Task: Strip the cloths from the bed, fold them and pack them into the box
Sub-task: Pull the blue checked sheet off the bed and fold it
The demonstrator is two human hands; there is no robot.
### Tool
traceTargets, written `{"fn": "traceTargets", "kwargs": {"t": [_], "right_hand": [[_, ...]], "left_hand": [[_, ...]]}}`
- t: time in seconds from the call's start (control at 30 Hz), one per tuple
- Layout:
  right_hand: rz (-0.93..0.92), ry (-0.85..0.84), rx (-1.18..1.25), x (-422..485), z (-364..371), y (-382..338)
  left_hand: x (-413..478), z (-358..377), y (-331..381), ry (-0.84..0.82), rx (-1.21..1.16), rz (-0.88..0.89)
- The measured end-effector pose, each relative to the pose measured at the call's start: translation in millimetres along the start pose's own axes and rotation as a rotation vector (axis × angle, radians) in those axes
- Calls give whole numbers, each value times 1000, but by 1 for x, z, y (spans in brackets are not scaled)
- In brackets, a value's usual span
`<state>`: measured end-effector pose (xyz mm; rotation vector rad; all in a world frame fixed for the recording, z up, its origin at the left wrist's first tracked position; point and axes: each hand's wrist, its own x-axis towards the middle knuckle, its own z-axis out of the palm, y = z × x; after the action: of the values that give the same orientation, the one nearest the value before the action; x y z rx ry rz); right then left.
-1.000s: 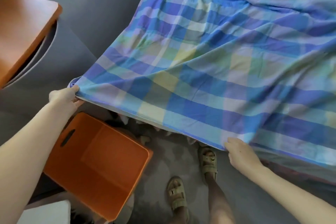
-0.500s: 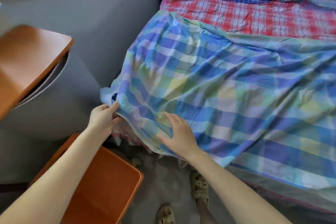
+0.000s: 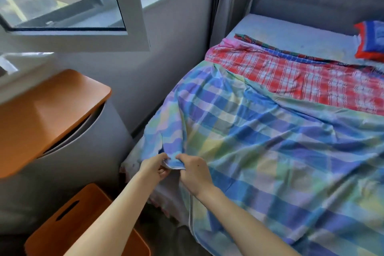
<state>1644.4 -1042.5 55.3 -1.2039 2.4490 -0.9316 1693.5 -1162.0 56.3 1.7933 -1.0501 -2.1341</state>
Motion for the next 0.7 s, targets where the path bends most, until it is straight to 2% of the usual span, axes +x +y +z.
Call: {"fn": "traceTargets", "kwargs": {"t": [0.17, 0.37, 0.43, 0.47, 0.53, 0.6, 0.63, 0.7], "right_hand": [[-70, -119, 66, 17, -27, 25], [148, -161, 186, 40, -49, 59], [244, -247, 165, 47, -52, 75], [288, -302, 130, 49, -53, 82], [350, -437, 38, 51, -56, 87], [354, -593, -105, 57, -57, 85], [370, -589, -117, 62, -58, 79], [486, -403, 155, 80, -62, 58]], "left_hand": [[44, 9, 15, 184, 113, -37], [109, -6, 38, 319, 187, -24], [124, -14, 53, 361, 329, 0], [128, -17, 62, 436, 437, 38], [128, -15, 85, 530, 591, 226], [116, 1, 108, 445, 637, 558], [107, 13, 117, 339, 647, 729], [82, 39, 132, 101, 689, 1064]]}}
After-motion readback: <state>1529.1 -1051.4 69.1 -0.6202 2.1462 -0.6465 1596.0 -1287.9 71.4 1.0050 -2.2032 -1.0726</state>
